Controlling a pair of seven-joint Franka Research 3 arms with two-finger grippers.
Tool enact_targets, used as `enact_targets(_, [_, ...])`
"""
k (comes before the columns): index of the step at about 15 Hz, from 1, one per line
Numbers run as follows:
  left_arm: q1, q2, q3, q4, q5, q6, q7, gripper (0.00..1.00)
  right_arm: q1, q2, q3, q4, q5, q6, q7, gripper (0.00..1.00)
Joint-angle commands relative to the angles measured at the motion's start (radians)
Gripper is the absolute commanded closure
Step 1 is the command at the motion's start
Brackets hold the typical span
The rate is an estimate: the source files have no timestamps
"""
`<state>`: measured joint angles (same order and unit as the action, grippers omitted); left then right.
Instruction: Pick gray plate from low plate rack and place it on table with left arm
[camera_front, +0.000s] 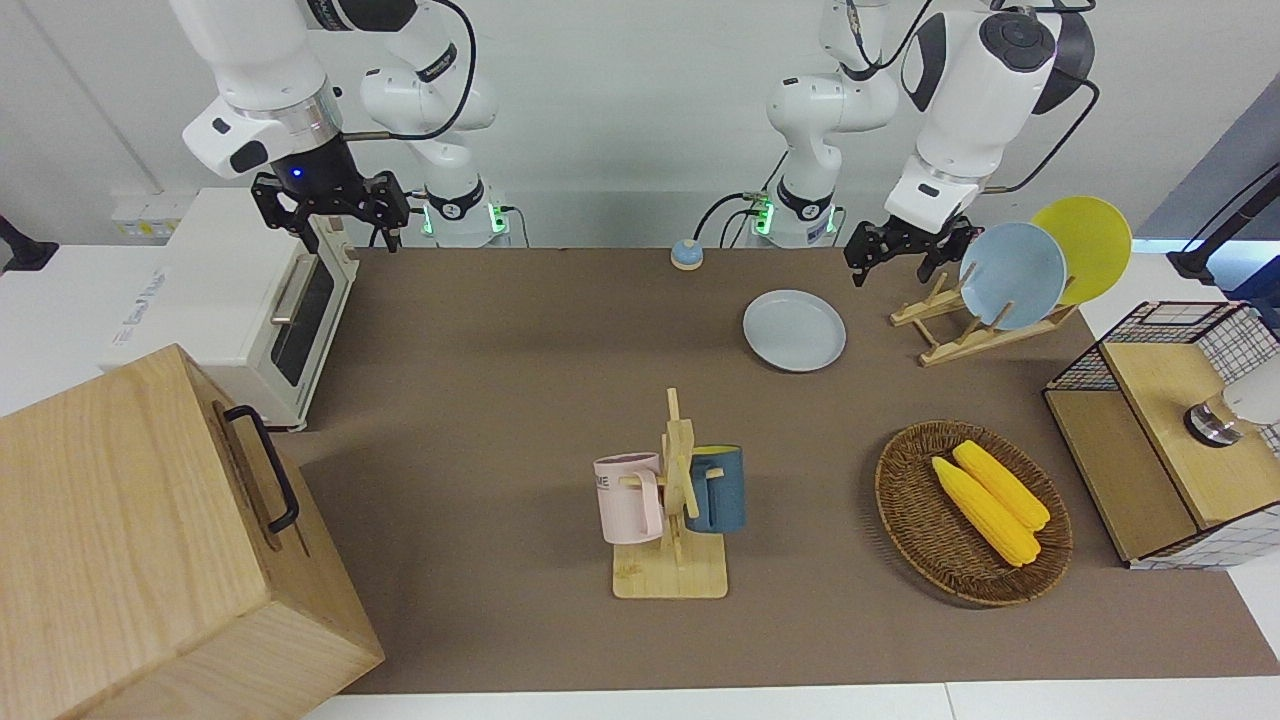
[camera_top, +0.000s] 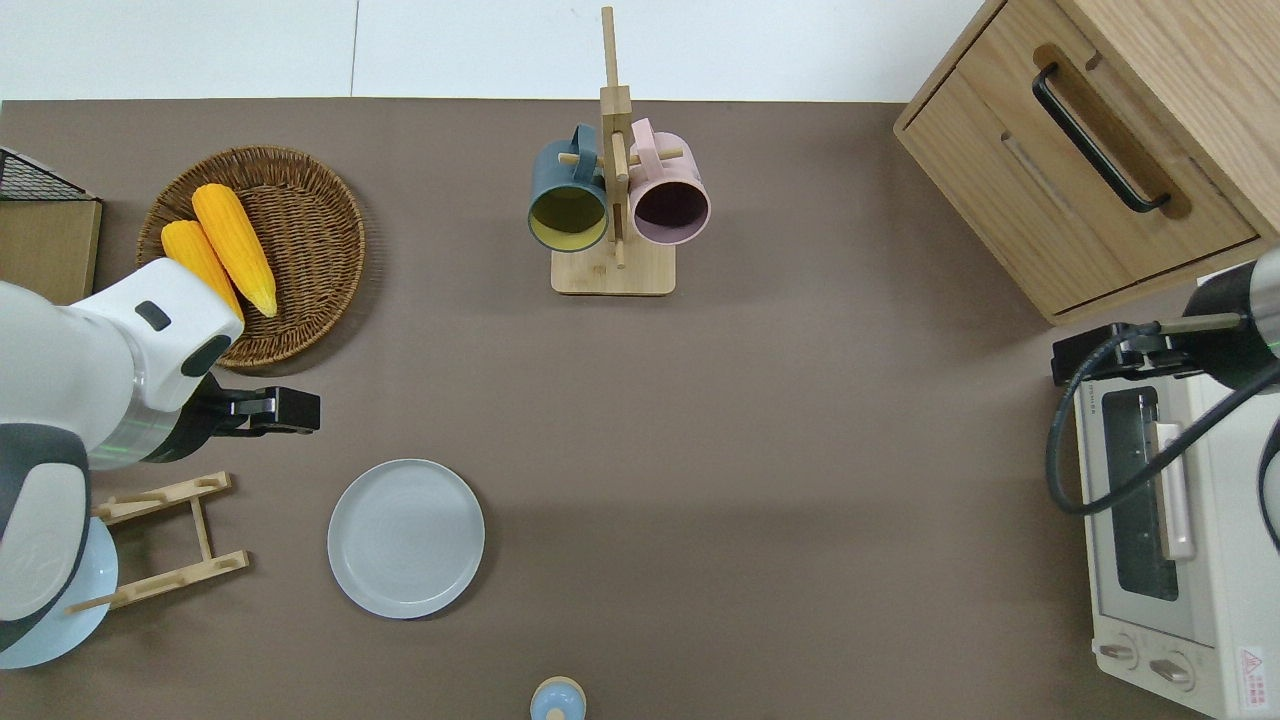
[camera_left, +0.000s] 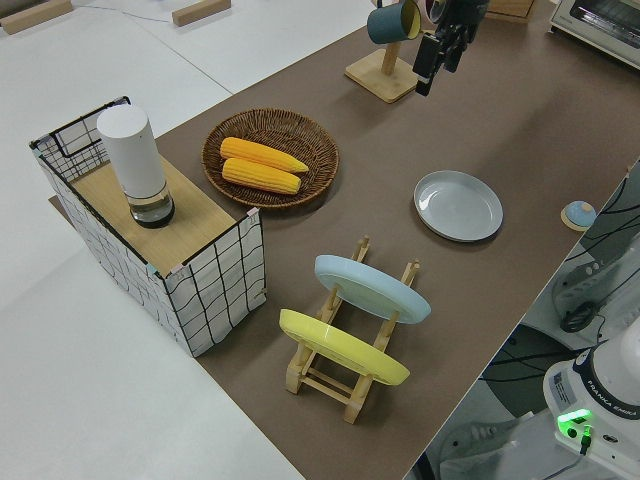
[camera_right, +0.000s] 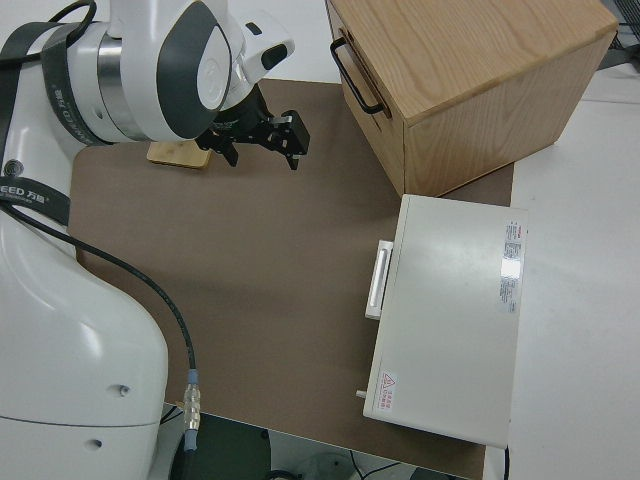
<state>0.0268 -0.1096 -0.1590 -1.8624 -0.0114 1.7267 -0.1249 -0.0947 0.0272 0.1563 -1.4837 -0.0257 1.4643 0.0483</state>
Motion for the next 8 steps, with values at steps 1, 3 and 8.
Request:
enact_targets(1, [-0.011, 0.008, 0.032, 0.031, -0.004, -0.016, 0.070, 0.00, 0.007, 0.000, -0.006, 0.006, 0.003, -0.002, 0.004, 0.017])
enact_targets(3, [-0.021, 0.010, 0.044, 0.045, -0.022, -0.016, 0.065, 0.00, 0.007, 0.000, -0.006, 0.006, 0.003, -0.002, 0.004, 0.017])
enact_targets(8, [-0.028, 0.010, 0.044, 0.046, -0.013, -0.035, 0.070, 0.00, 0.007, 0.000, -0.006, 0.006, 0.003, -0.001, 0.004, 0.017])
